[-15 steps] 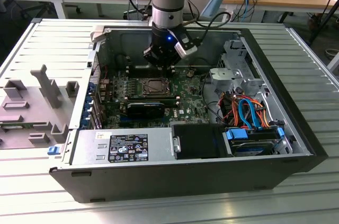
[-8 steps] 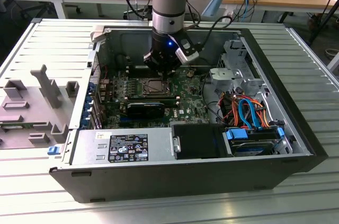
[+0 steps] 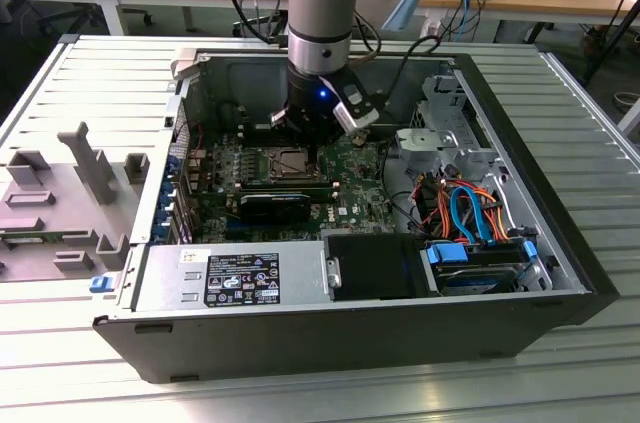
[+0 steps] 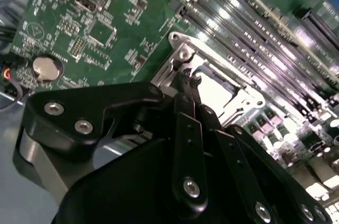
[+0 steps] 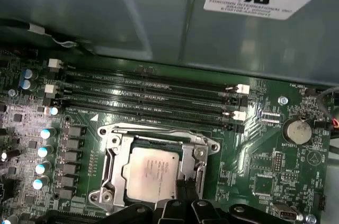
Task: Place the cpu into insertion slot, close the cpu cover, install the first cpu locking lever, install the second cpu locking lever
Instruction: 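Install the first cpu locking lever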
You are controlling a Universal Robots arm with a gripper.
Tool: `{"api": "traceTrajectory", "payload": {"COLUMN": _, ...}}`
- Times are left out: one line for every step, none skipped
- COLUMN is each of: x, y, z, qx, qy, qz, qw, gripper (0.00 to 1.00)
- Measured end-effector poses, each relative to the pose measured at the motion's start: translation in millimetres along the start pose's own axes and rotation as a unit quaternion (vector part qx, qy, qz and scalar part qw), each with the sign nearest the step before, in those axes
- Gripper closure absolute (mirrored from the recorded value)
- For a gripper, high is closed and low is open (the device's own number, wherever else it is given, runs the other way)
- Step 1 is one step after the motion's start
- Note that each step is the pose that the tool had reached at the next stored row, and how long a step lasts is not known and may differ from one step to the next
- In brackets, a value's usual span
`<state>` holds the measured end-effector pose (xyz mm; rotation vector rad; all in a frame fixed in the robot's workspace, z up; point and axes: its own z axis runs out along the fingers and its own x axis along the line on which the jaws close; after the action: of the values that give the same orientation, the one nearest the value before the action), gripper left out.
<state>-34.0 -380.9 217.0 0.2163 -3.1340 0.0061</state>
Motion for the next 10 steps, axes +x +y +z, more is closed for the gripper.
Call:
{"api": "traceTrajectory", "payload": {"x": 0.1, "y": -0.5, "z": -1.3, "qx": 0.0, "qy": 0.0, "qz": 0.0, "qw": 1.0, "gripper": 0.89}}
{"api": "traceTrajectory", "payload": {"x": 0.2, "y": -1.0, "z": -2.9, "qx": -0.0001, "qy": -0.0001, "qz": 0.0, "qw": 1.0, "gripper": 0.89}}
{"api": "traceTrajectory", "payload": {"x": 0.2, "y": -1.4, "z": -5.3, "qx": -0.0001, "qy": -0.0001, "qz": 0.0, "qw": 1.0, "gripper": 0.89}}
{"api": "traceTrajectory", "payload": {"x": 0.3, "y": -1.7, "z": -7.9, "qx": -0.0001, "qy": -0.0001, "qz": 0.0, "qw": 1.0, "gripper": 0.89}}
{"api": "traceTrajectory", "payload": {"x": 0.3, "y": -2.0, "z": -10.6, "qx": 0.0, "qy": -0.0001, "qz": 0.0, "qw": 1.0, "gripper": 0.89}}
{"api": "traceTrajectory", "payload": {"x": 0.3, "y": -2.2, "z": -15.7, "qx": -0.0001, "qy": -0.0001, "qz": 0.0, "qw": 1.0, "gripper": 0.89}}
{"api": "traceTrajectory", "payload": {"x": 0.3, "y": -2.3, "z": -19.5, "qx": -0.0001, "qy": -0.0001, "qz": 0.0, "qw": 1.0, "gripper": 0.89}}
{"api": "traceTrajectory", "payload": {"x": 0.3, "y": -2.3, "z": -22.3, "qx": -0.0001, "qy": -0.0001, "qz": 0.0, "qw": 1.0, "gripper": 0.89}}
{"api": "traceTrajectory", "payload": {"x": 0.3, "y": -2.3, "z": -27.7, "qx": -0.0001, "qy": -0.0001, "qz": 0.0, "qw": 1.0, "gripper": 0.89}}
{"api": "traceTrajectory", "payload": {"x": 0.3, "y": -2.3, "z": -29.4, "qx": -0.0001, "qy": -0.0001, "qz": 0.0, "qw": 1.0, "gripper": 0.89}}
